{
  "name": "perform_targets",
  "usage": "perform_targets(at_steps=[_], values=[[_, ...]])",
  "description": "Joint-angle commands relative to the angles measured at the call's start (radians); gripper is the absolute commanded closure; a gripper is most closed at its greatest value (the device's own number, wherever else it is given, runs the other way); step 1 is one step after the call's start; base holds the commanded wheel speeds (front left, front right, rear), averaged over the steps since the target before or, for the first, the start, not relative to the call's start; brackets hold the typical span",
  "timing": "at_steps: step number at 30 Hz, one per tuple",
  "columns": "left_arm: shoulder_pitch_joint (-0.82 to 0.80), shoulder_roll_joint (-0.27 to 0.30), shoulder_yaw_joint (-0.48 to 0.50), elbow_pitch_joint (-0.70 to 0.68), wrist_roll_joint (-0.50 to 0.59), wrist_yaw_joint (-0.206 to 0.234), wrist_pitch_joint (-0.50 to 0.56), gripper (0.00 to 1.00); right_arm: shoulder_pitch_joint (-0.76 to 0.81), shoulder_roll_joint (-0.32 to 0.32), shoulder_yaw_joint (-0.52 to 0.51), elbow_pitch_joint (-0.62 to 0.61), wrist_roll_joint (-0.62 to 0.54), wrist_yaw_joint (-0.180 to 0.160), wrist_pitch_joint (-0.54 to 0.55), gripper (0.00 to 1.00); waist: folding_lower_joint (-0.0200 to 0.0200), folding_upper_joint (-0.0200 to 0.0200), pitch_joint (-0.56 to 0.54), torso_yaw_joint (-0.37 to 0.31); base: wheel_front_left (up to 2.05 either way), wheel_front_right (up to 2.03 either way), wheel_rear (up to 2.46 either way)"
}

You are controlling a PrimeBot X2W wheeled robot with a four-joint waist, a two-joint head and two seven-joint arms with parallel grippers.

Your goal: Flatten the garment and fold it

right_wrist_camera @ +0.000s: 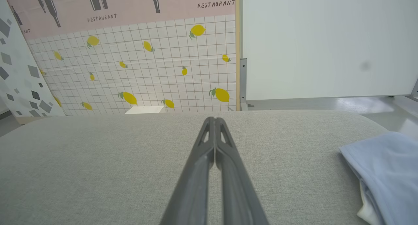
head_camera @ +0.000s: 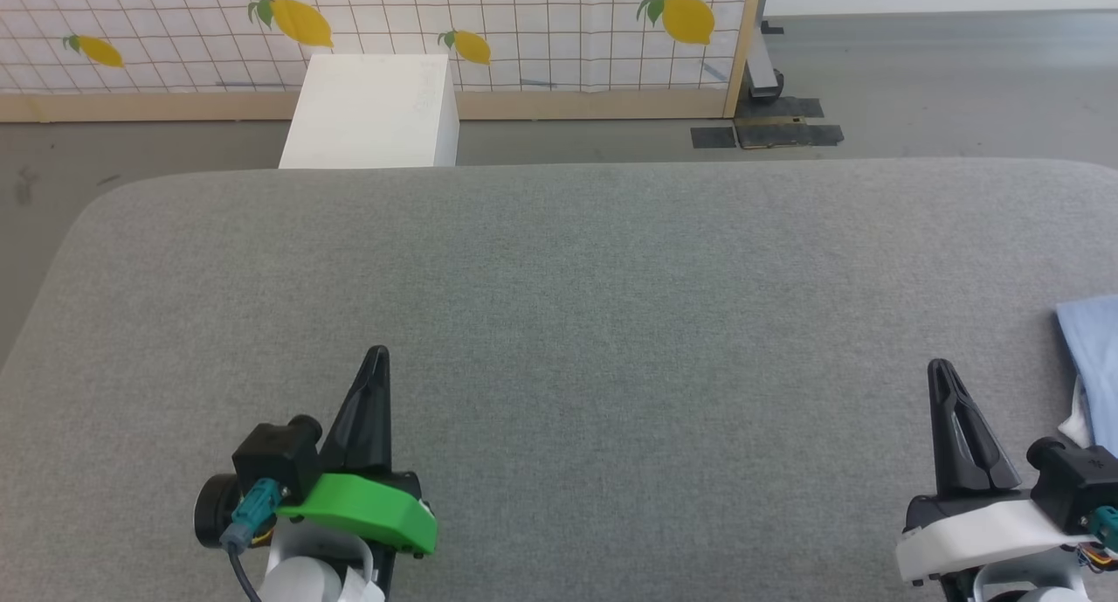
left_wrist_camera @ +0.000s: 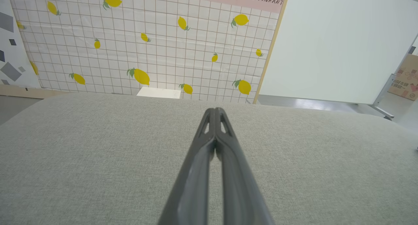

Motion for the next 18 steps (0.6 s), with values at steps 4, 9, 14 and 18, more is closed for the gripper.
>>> perform_targets(at_steps=[4, 9, 14, 18], values=[[0.010, -0.001, 0.009, -0.010, 0.015, 0.009, 0.013, 1.00, -0.008, 0.001, 0.007, -0.002, -0.012, 0.000, 0.011, 1.00, 0.0001, 0.0000, -0.002, 0.000, 0.00, 0.00, 0.00], [0.013, -0.001, 0.013, -0.015, 0.024, 0.011, 0.023, 1.00, -0.010, 0.002, 0.010, -0.003, -0.018, 0.000, 0.019, 1.00, 0.0001, 0.0000, -0.003, -0.001, 0.00, 0.00, 0.00], [0.016, -0.001, 0.017, -0.021, 0.034, 0.014, 0.033, 1.00, -0.012, 0.002, 0.014, -0.003, -0.024, 0.000, 0.027, 1.00, 0.0001, 0.0000, -0.005, -0.001, 0.00, 0.00, 0.00], [0.018, -0.001, 0.020, -0.026, 0.041, 0.016, 0.041, 1.00, -0.014, 0.003, 0.017, -0.004, -0.028, 0.000, 0.033, 1.00, 0.0001, 0.0000, -0.007, -0.001, 0.00, 0.00, 0.00]])
